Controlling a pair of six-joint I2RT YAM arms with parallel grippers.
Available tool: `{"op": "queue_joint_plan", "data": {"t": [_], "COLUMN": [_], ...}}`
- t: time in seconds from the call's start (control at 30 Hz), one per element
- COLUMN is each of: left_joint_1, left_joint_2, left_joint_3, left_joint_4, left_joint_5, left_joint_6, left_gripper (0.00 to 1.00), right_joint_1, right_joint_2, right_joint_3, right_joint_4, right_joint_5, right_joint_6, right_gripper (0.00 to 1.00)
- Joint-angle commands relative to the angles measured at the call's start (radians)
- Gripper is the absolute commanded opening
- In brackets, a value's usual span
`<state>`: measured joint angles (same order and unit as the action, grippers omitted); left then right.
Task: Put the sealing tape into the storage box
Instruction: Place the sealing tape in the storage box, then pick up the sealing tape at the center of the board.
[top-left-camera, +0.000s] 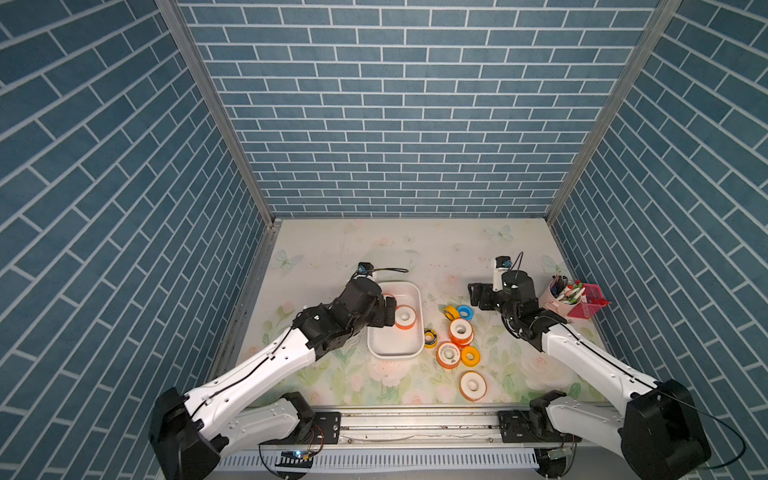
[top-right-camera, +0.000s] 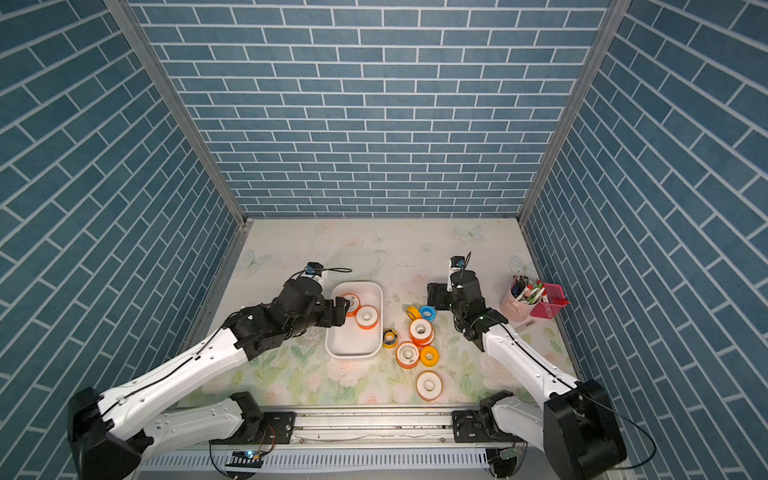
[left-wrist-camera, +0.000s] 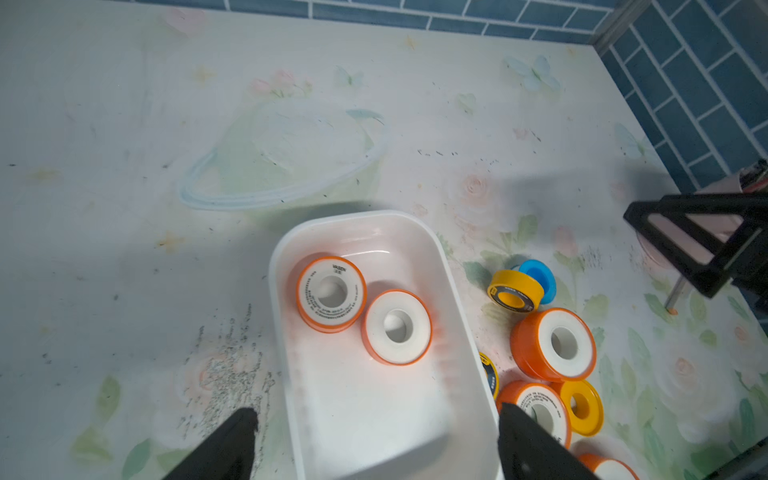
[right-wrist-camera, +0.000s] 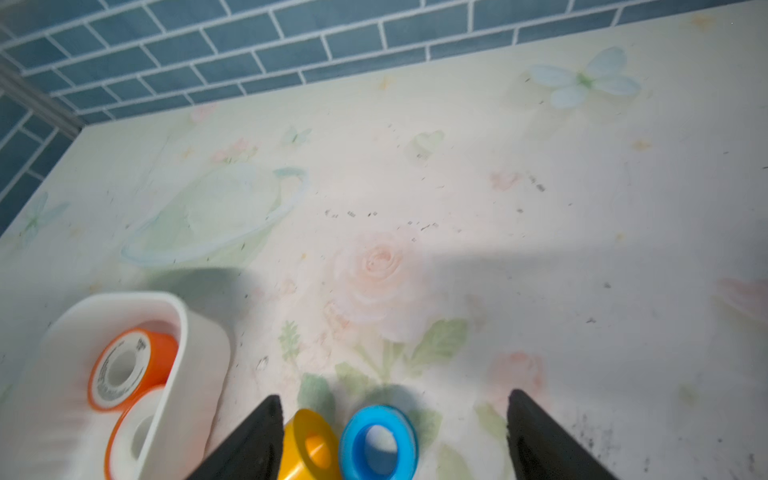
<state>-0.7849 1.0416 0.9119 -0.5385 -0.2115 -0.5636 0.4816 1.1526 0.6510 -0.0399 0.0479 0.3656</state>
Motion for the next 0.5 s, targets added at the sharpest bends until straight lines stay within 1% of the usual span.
{"op": "queue_joint_plan", "data": {"t": [0.0, 0.1, 0.2, 0.33, 0.47], "left_joint_1": [0.019, 0.022, 0.022, 0.025, 0.027], "left_joint_2": [-0.058, -0.123, -0.181, -0.236, -0.282], "left_joint_3": [-0.013, -0.038, -0.064, -0.072, -0.102], "left_joint_4": [-0.128, -0.135, -0.123, -0.089, -0.060], "left_joint_5": [-0.102, -0.131, -0.151, -0.100, -0.104], "left_joint_6": [0.011, 0.021, 0.021, 0.061, 0.065], "left_gripper": [0.96, 0.98, 1.00, 1.00, 1.00], "right_joint_1": [0.072, 0.121, 0.169, 0.216, 0.256], "right_joint_2": [0.049, 0.091, 0.128, 0.164, 0.186], "right_joint_3": [0.040, 0.051, 0.069, 0.078, 0.077], "right_joint_4": [-0.151, -0.165, -0.196, -0.216, -0.238], "right_joint_5": [-0.003, 0.010, 0.054, 0.073, 0.110], "right_joint_6": [-0.026, -0.020, -0.019, -0.014, 0.007], "right_gripper": [0.92, 0.93, 0.94, 0.94, 0.96]}}
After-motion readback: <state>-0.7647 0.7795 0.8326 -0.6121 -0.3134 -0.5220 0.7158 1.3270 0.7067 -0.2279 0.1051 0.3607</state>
